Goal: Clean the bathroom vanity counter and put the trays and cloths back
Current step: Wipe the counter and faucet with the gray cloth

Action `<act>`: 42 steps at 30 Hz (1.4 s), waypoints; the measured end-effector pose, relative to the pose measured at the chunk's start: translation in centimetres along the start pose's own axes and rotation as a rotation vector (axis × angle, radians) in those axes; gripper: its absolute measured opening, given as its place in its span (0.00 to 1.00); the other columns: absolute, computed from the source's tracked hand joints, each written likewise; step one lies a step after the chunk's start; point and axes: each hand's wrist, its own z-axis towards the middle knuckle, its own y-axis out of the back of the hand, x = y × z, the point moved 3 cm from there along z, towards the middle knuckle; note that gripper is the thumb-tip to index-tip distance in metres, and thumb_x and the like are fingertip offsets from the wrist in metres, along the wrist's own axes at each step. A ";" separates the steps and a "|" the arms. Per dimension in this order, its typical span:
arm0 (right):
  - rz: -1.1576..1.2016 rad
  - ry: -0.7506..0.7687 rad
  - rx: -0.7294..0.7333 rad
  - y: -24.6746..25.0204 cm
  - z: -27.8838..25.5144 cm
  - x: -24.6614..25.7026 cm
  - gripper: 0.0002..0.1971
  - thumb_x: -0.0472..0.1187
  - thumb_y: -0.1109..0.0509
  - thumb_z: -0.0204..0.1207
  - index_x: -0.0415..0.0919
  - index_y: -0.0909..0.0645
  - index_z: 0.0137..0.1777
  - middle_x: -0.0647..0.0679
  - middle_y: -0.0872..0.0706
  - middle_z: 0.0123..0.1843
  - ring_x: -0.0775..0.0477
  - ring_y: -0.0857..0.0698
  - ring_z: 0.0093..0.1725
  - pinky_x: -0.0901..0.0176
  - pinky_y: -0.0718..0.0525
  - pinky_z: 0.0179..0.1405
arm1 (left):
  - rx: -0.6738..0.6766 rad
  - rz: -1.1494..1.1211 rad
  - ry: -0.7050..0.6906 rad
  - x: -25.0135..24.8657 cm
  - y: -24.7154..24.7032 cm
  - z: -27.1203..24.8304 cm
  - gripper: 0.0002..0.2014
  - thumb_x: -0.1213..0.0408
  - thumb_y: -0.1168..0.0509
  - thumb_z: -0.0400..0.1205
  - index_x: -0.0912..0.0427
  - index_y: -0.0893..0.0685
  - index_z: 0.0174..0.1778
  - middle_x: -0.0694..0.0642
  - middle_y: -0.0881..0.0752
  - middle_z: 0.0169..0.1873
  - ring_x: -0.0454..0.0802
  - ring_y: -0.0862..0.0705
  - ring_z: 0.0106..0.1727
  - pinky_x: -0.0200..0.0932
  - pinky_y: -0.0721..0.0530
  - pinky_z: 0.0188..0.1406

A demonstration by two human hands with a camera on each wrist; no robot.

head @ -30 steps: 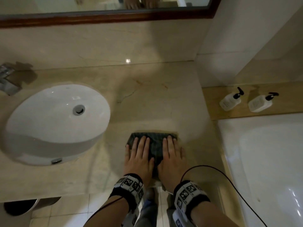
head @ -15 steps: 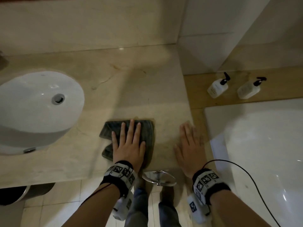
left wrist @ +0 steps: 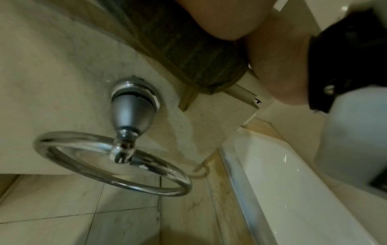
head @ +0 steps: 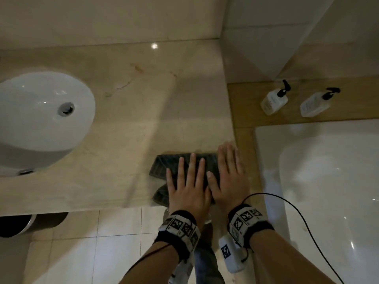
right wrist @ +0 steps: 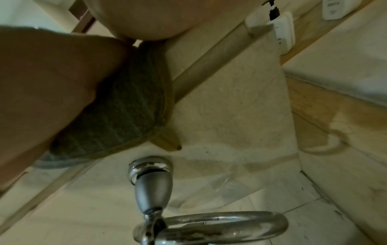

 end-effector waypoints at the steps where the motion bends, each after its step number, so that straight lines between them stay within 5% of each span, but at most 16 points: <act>1: -0.005 0.006 -0.003 0.0 0.0 0.0 0.35 0.61 0.58 0.82 0.44 0.56 0.86 0.46 0.57 0.87 0.45 0.59 0.85 0.38 0.44 0.81 | 0.002 0.013 -0.022 0.4 0.0 0.0 0.32 0.44 0.53 0.83 0.49 0.47 0.84 0.51 0.49 0.84 0.56 0.52 0.85 0.68 0.53 0.78; 7: -0.062 -0.036 -0.034 0.2 0.0 0.6 0.32 0.56 0.55 0.83 0.49 0.52 0.85 0.44 0.53 0.87 0.42 0.53 0.85 0.38 0.38 0.79 | 0.086 0.130 -0.175 6.1 1.6 0.6 0.32 0.42 0.56 0.84 0.40 0.57 0.84 0.45 0.56 0.84 0.51 0.55 0.85 0.63 0.55 0.80; 12: -0.079 -0.035 -0.003 0.0 0.0 0.6 0.34 0.57 0.57 0.83 0.43 0.54 0.85 0.42 0.55 0.87 0.42 0.55 0.85 0.40 0.39 0.80 | 0.042 0.112 0.073 11.0 3.1 2.2 0.30 0.41 0.68 0.82 0.38 0.69 0.81 0.43 0.67 0.82 0.48 0.67 0.83 0.62 0.62 0.81; 18: -0.070 -0.165 -0.059 0.2 -0.2 0.5 0.39 0.60 0.54 0.80 0.38 0.59 0.85 0.38 0.58 0.86 0.33 0.43 0.82 0.39 0.38 0.79 | -0.006 -0.007 0.271 7.0 2.6 3.4 0.32 0.41 0.67 0.82 0.41 0.71 0.80 0.45 0.70 0.81 0.53 0.70 0.82 0.66 0.68 0.78; 22: -0.028 -0.187 -0.072 0.1 -0.2 0.6 0.39 0.59 0.56 0.80 0.36 0.58 0.85 0.37 0.55 0.86 0.35 0.35 0.79 0.44 0.31 0.74 | 0.044 0.057 0.080 4.4 2.0 3.4 0.32 0.41 0.69 0.82 0.42 0.74 0.79 0.48 0.73 0.80 0.55 0.73 0.81 0.67 0.68 0.78; 26: -0.029 -0.178 -0.068 0.2 -0.1 0.6 0.37 0.56 0.56 0.81 0.33 0.51 0.84 0.35 0.51 0.85 0.36 0.32 0.77 0.47 0.27 0.71 | 0.051 0.081 -0.171 1.6 1.6 4.0 0.30 0.42 0.59 0.85 0.39 0.63 0.82 0.48 0.62 0.84 0.56 0.63 0.84 0.69 0.63 0.78; 32: 0.061 -0.181 -0.110 0.4 0.0 0.6 0.33 0.50 0.55 0.82 0.33 0.52 0.84 0.37 0.46 0.85 0.37 0.32 0.77 0.49 0.25 0.71 | 0.077 0.086 -0.230 -0.4 2.1 5.4 0.29 0.41 0.58 0.85 0.33 0.60 0.81 0.45 0.60 0.84 0.53 0.60 0.84 0.67 0.63 0.79; 37: 0.033 -0.146 -0.087 0.5 0.2 0.5 0.36 0.53 0.50 0.80 0.32 0.47 0.83 0.33 0.44 0.84 0.33 0.26 0.71 0.46 0.17 0.61 | 0.055 0.051 0.011 3.3 3.8 8.9 0.28 0.41 0.61 0.85 0.33 0.65 0.80 0.42 0.65 0.83 0.50 0.65 0.83 0.63 0.65 0.80; 42: -0.028 -0.184 -0.037 0.7 -0.1 0.8 0.37 0.57 0.53 0.79 0.38 0.50 0.84 0.38 0.52 0.86 0.36 0.30 0.74 0.47 0.17 0.61 | 0.064 0.003 0.232 9.2 5.9 10.3 0.29 0.40 0.61 0.85 0.35 0.64 0.81 0.42 0.66 0.83 0.51 0.65 0.84 0.64 0.61 0.81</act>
